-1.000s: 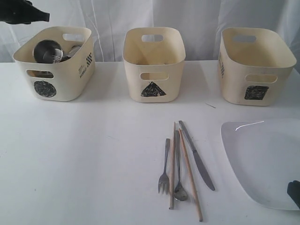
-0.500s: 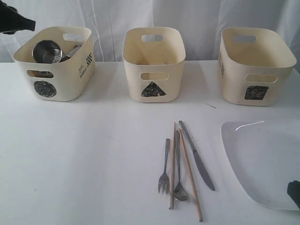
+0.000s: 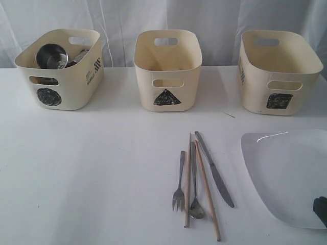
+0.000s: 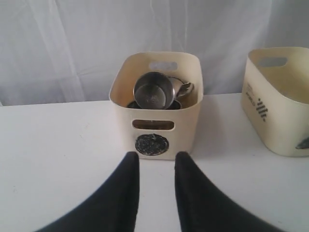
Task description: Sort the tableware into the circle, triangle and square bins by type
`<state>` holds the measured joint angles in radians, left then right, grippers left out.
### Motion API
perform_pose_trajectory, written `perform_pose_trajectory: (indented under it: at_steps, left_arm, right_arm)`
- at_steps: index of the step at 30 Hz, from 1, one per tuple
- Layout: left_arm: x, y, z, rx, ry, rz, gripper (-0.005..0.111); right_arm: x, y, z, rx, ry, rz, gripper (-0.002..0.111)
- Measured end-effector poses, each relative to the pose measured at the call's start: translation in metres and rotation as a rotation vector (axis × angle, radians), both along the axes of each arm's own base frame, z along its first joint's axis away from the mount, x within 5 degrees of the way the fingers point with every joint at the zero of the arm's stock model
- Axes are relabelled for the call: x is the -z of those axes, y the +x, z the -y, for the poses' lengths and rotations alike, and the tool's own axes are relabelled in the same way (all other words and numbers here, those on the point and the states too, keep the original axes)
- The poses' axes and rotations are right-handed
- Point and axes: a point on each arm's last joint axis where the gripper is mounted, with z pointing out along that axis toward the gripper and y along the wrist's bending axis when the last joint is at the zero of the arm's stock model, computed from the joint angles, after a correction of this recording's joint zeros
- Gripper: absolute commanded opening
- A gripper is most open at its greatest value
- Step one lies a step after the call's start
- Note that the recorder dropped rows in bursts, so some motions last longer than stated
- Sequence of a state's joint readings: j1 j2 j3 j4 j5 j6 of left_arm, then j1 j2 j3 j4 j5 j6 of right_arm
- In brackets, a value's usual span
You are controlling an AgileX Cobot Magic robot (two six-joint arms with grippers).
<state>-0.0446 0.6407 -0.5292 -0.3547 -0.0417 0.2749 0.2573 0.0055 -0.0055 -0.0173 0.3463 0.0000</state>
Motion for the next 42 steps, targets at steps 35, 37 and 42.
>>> perform_pose_trajectory:
  at_steps: [35, 37, 42]
  left_arm:
    - [0.100, -0.099, 0.017, 0.228, -0.077, -0.133, 0.000]
    - [0.114, -0.095, 0.015, 0.206, -0.084, -0.146, 0.000]
    - [0.139, -0.087, 0.009, 0.132, -0.075, -0.133, 0.000]
  right_arm:
    - [0.000, 0.000, 0.000, 0.000, 0.002, 0.000, 0.000]
    - [0.000, 0.000, 0.000, 0.000, 0.002, 0.000, 0.000]
    - [0.000, 0.000, 0.000, 0.000, 0.002, 0.000, 0.000]
